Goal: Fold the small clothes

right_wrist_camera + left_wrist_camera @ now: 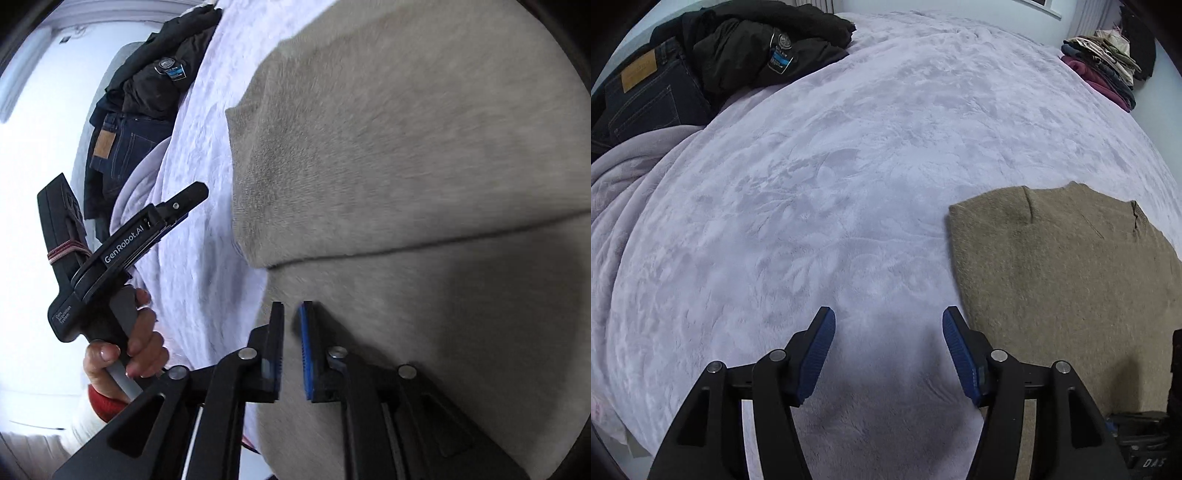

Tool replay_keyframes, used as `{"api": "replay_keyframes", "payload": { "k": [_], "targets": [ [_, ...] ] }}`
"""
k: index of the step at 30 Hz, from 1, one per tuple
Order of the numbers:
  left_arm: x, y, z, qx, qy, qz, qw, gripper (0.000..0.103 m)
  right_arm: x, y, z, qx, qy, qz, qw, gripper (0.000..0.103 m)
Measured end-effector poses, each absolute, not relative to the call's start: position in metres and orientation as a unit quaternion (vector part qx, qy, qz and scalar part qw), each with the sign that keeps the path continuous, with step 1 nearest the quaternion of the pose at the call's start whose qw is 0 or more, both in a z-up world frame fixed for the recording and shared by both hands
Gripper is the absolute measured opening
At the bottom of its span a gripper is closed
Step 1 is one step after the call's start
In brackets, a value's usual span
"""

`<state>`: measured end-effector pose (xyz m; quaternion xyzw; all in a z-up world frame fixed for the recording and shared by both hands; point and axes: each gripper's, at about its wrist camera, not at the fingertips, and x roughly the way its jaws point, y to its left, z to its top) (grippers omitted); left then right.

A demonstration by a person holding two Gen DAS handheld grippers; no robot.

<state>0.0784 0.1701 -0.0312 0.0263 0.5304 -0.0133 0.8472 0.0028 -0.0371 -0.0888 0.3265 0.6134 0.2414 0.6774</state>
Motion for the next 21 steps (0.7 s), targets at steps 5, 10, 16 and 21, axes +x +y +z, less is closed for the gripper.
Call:
{"api": "replay_keyframes", "payload": {
  "k": [5,10,16,21],
  "targets": [
    [0.056,0.135,-0.024,0.038,0.526,-0.032,0.849,0.062,-0.011,-0.072,-0.068,0.322,0.59,0.221,0.706,0.06],
    [0.045,0.101,-0.021,0.055,0.517,-0.05,0.853,0.094,-0.024,-0.116,-0.056,0.327,0.577,0.188,0.725,0.062],
    [0.082,0.093,-0.034,0.049,0.518,-0.027,0.854,0.094,-0.018,-0.187,-0.042,0.333,0.537,0.105,0.768,0.063],
    [0.114,0.091,-0.066,0.057,0.533,0.007,0.844,0.094,-0.001,-0.263,-0.053,0.4,0.497,0.015,0.77,0.063]
  ]
}}
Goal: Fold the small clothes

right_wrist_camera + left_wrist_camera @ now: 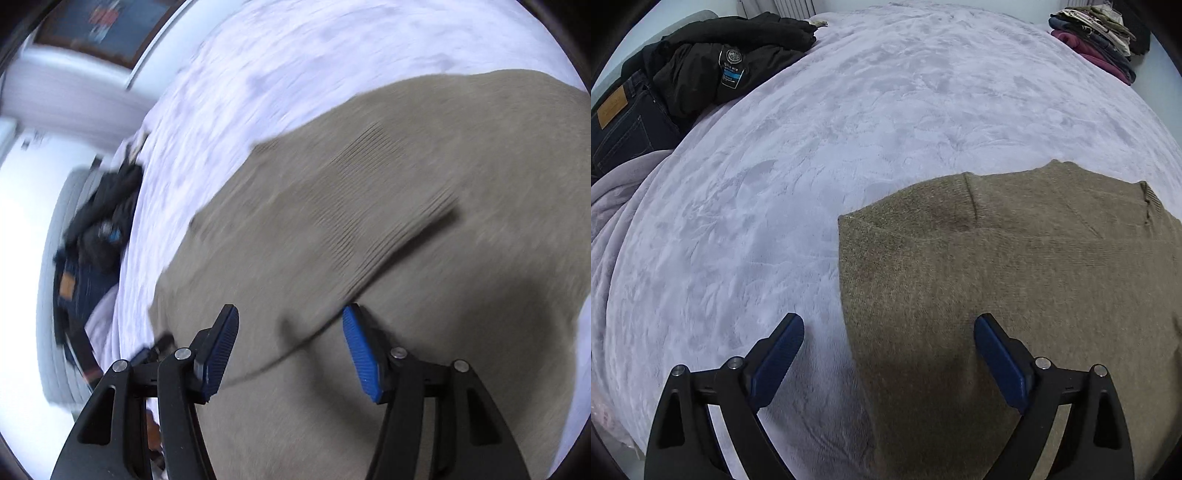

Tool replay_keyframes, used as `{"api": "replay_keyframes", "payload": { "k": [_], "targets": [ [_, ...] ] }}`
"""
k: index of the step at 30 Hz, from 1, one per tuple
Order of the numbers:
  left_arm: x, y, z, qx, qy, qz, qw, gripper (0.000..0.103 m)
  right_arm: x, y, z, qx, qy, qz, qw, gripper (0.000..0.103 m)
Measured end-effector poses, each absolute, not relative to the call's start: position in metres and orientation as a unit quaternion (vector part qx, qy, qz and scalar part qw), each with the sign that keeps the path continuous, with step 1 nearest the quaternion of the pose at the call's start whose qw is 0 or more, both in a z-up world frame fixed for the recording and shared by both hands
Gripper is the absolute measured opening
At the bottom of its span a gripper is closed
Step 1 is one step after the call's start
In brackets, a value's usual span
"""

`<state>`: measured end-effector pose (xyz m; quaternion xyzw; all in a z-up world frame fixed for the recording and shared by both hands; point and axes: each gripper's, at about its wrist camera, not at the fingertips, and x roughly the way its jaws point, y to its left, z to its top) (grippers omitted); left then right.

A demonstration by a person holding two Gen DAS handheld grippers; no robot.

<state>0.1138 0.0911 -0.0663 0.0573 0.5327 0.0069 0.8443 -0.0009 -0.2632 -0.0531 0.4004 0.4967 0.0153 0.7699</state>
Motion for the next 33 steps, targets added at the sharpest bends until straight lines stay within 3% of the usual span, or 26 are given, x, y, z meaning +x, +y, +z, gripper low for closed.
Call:
{"api": "replay_keyframes", "payload": {
  "k": [3,4,5,6,11,17,18,21,33],
  "targets": [
    [0.122,0.095,-0.066,0.047,0.519,0.018,0.853,0.094,0.01,-0.29,-0.064,0.451,0.475,0.0,0.755,0.059],
    [0.125,0.097,-0.065,0.046,0.516,0.025,0.855,0.094,0.014,-0.296,-0.067,0.461,0.471,0.001,0.752,0.034],
    [0.128,0.099,-0.064,0.044,0.513,0.032,0.857,0.094,0.019,-0.299,-0.068,0.461,0.471,0.003,0.752,0.019],
    [0.131,0.101,-0.063,0.041,0.511,0.038,0.858,0.094,0.026,-0.299,-0.067,0.452,0.473,0.011,0.756,0.011],
    [0.146,0.11,-0.068,0.04,0.508,0.05,0.859,0.097,0.041,-0.296,-0.046,0.39,0.461,0.02,0.797,0.011],
    [0.138,0.112,-0.054,0.038,0.511,0.038,0.858,0.097,0.021,-0.325,-0.066,0.415,0.484,-0.016,0.77,0.015],
    [0.134,0.111,-0.05,0.04,0.513,0.03,0.857,0.097,0.017,-0.325,-0.062,0.408,0.486,-0.014,0.773,0.023],
    [0.119,0.104,-0.036,0.044,0.515,0.002,0.856,0.097,0.003,-0.319,-0.051,0.389,0.487,0.003,0.782,0.061],
    [0.042,-0.006,-0.013,0.093,0.531,-0.121,0.834,0.097,-0.059,-0.32,-0.047,0.421,0.503,0.007,0.755,0.063]
  ]
}}
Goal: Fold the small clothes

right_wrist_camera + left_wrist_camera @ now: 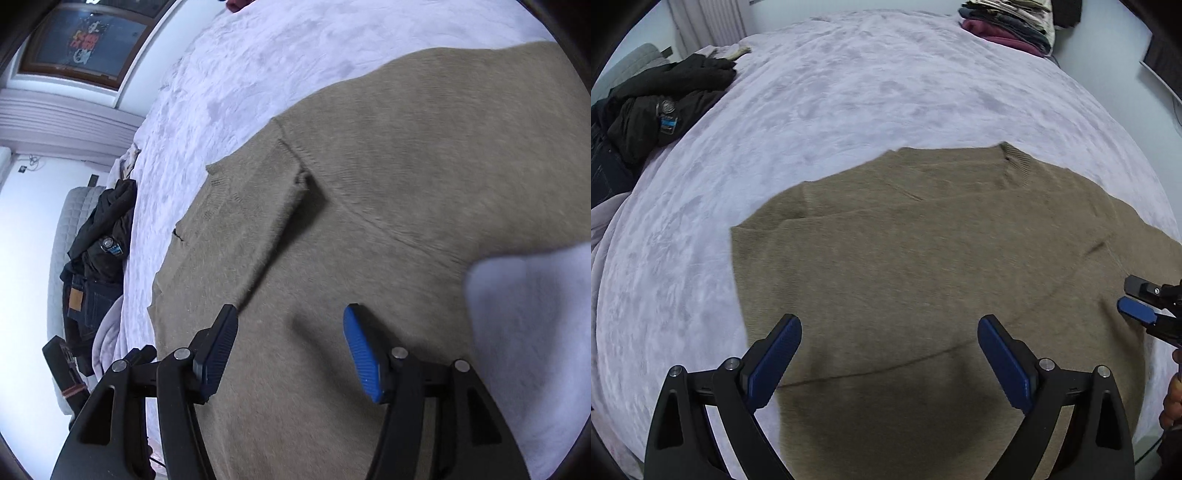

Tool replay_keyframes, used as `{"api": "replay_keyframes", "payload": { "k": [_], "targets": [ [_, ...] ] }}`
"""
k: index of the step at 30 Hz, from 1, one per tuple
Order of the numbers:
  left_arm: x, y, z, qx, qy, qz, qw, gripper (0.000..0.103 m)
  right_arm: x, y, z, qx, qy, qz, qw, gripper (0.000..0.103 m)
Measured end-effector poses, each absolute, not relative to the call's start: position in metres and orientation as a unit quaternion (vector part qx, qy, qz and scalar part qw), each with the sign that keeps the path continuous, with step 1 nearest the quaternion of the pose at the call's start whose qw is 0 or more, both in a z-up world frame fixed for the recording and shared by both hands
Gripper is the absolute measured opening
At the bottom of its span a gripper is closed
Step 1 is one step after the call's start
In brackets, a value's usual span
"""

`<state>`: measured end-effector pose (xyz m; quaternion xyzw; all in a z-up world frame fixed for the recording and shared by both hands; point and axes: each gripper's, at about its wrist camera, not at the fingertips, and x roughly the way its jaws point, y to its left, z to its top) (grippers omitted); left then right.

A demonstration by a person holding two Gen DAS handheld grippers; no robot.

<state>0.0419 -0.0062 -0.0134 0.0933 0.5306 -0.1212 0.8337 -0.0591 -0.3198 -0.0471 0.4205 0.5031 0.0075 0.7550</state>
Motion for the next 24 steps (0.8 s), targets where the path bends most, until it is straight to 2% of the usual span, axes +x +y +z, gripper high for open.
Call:
{"api": "replay_keyframes", "payload": {
  "k": [11,16,19,24],
  "targets": [
    [0.045,-0.095,-0.024,0.095,0.538,-0.165,0.821,0.097,-0.117,-0.397,-0.038,0.448,0.468,-0.068,0.759,0.063],
    [0.047,-0.122,-0.023,0.105,0.526,-0.155,0.829,0.097,-0.138,-0.434,-0.042,0.506,0.425,-0.084,0.745,0.063],
    [0.049,-0.124,-0.024,0.091,0.522,-0.126,0.838,0.097,-0.125,-0.43,-0.041,0.533,0.398,-0.031,0.746,0.063],
    [0.057,-0.113,-0.025,0.08,0.521,-0.082,0.846,0.097,-0.053,-0.378,-0.057,0.538,0.401,0.072,0.738,0.063]
  ]
}}
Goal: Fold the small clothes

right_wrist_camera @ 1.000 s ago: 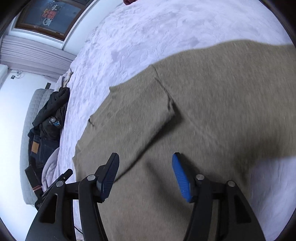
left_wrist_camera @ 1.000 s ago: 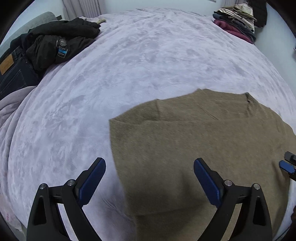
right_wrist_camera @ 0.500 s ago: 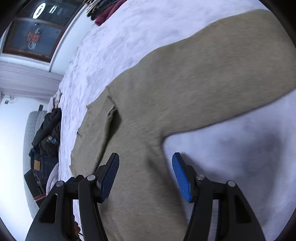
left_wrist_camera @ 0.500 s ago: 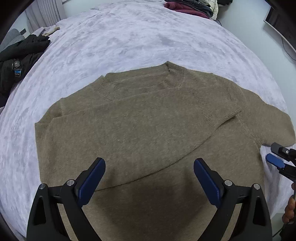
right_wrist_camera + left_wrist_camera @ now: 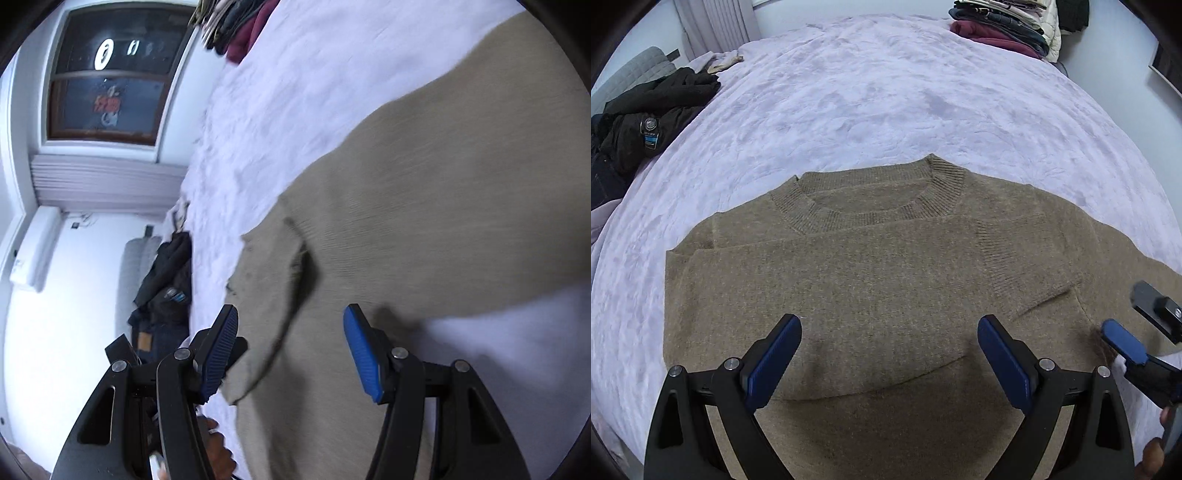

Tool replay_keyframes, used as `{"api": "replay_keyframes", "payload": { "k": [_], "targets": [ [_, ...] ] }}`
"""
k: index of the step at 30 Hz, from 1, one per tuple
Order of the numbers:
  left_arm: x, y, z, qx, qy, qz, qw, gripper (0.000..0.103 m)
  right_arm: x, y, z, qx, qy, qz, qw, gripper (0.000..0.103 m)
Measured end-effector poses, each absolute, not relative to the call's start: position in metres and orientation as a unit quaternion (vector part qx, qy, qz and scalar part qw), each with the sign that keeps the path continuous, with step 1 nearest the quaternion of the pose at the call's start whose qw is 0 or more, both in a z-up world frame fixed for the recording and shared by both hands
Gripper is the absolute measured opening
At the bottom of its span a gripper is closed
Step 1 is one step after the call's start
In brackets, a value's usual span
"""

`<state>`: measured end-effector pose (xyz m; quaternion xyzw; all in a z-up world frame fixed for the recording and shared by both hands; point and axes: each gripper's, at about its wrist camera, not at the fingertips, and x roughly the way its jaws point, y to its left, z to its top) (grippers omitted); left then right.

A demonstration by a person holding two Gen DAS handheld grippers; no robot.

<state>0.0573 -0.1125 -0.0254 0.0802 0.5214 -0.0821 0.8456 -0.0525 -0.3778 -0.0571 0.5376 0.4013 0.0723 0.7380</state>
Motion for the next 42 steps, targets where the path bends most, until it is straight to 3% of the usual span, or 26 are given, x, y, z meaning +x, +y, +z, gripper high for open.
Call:
{"api": "replay_keyframes", "payload": {
  "k": [2,3,4,5,6,17,18,19,21,33,42],
  "targets": [
    [0.062,-0.107,-0.028,0.082,0.526,-0.072,0.844,0.097,-0.026,-0.365,-0.072,0.541,0.412,0.077,0.729,0.063],
    [0.063,-0.104,-0.028,0.083,0.527,-0.069,0.843,0.097,-0.014,-0.36,-0.08,0.541,0.421,0.073,0.724,0.058],
    [0.064,-0.101,-0.029,0.084,0.526,-0.067,0.843,0.097,-0.007,-0.356,-0.085,0.54,0.425,0.07,0.723,0.027],
    [0.065,-0.098,-0.029,0.082,0.53,-0.063,0.842,0.097,0.0,-0.353,-0.087,0.537,0.43,0.069,0.723,0.007],
    [0.064,-0.096,-0.029,0.083,0.53,-0.064,0.842,0.097,0.002,-0.351,-0.088,0.533,0.436,0.067,0.721,0.007],
    [0.061,-0.096,-0.061,0.079,0.576,-0.086,0.809,0.097,-0.032,-0.354,-0.082,0.5,0.445,0.049,0.741,0.012],
    [0.061,-0.097,-0.059,0.082,0.575,-0.088,0.809,0.097,-0.038,-0.357,-0.078,0.498,0.441,0.05,0.745,0.021],
    [0.06,-0.099,-0.057,0.085,0.575,-0.092,0.809,0.097,-0.045,-0.363,-0.074,0.5,0.434,0.048,0.748,0.037],
    [0.057,-0.105,-0.05,0.083,0.569,-0.106,0.811,0.097,-0.066,-0.381,-0.067,0.507,0.423,0.034,0.751,0.054],
    [0.025,-0.209,-0.019,0.104,0.546,-0.207,0.805,0.097,-0.242,-0.538,-0.033,0.56,0.289,-0.247,0.736,0.054],
    [0.025,-0.277,-0.02,0.122,0.512,-0.211,0.824,0.097,-0.215,-0.586,-0.064,0.645,0.207,-0.179,0.714,0.052]
  ]
}}
